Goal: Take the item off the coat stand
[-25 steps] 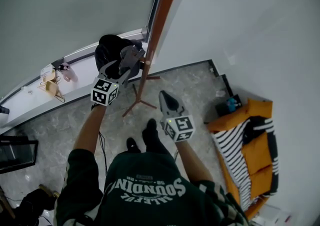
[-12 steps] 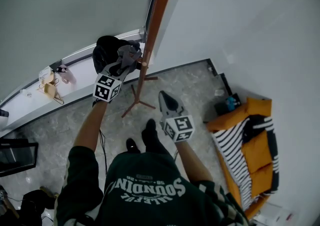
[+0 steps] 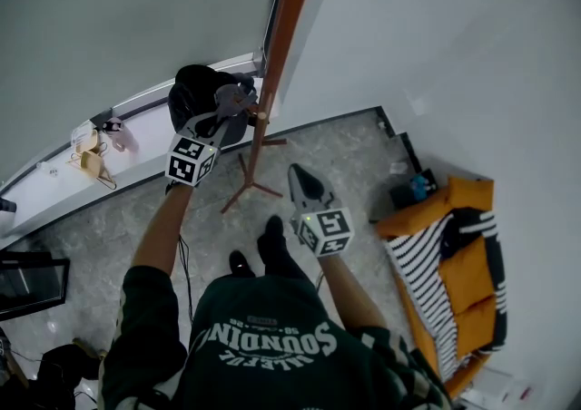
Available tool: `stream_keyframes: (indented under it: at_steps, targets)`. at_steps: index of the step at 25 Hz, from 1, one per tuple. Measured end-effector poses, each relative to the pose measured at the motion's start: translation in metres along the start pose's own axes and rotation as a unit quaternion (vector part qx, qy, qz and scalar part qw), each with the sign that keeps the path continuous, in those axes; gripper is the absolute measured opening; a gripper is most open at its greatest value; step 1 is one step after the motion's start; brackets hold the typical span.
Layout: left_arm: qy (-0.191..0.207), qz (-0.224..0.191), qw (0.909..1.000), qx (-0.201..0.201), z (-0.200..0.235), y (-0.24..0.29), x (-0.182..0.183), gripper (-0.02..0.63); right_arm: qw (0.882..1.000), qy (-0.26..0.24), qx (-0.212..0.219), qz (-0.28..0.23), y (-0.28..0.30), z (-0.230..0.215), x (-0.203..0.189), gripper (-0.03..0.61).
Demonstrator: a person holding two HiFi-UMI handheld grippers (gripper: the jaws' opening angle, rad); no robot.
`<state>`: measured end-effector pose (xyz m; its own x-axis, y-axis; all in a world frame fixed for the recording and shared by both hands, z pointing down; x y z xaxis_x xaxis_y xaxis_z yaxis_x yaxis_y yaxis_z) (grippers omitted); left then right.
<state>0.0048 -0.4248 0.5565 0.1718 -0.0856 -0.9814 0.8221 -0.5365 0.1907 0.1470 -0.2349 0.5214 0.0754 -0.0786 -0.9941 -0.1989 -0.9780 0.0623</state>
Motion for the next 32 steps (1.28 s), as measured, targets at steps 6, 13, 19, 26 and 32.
stream_keyframes:
  at_steps: [6,13,19,26,32]
  targets:
    - [0.004,-0.007,0.9999,0.007,0.008,-0.005,0.009,0.037,1.0,-0.002,0.0,-0.002,0.0,0.0,-0.001,-0.001]
    - [0.005,-0.014,0.9998,0.016,0.017,-0.013,0.018,0.037,1.0,-0.005,0.004,-0.002,-0.002,0.003,0.003,0.0]
    - [-0.002,-0.02,0.9995,0.026,0.029,-0.021,0.025,0.037,1.0,-0.006,0.006,-0.005,-0.002,0.004,0.005,0.0]
    - [-0.012,-0.025,0.9988,0.039,0.042,-0.031,0.028,0.037,1.0,-0.006,0.009,-0.008,-0.001,0.006,0.006,0.0]
    - [-0.023,-0.032,0.9977,0.055,0.052,-0.042,0.03,0.037,1.0,-0.005,0.015,-0.008,-0.002,0.007,0.005,-0.001]
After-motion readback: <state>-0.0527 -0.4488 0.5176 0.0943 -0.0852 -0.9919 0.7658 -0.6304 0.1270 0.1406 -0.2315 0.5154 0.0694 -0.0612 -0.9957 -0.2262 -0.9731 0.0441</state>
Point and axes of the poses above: the fingertips, and each gripper's own axes: y forward along the fingers, z to its left, x out of its top, the point moved 3 cm from there along -y, backward along the fingers, and after that the axes turned 10 degrees about -z, right-handed, at the moved point
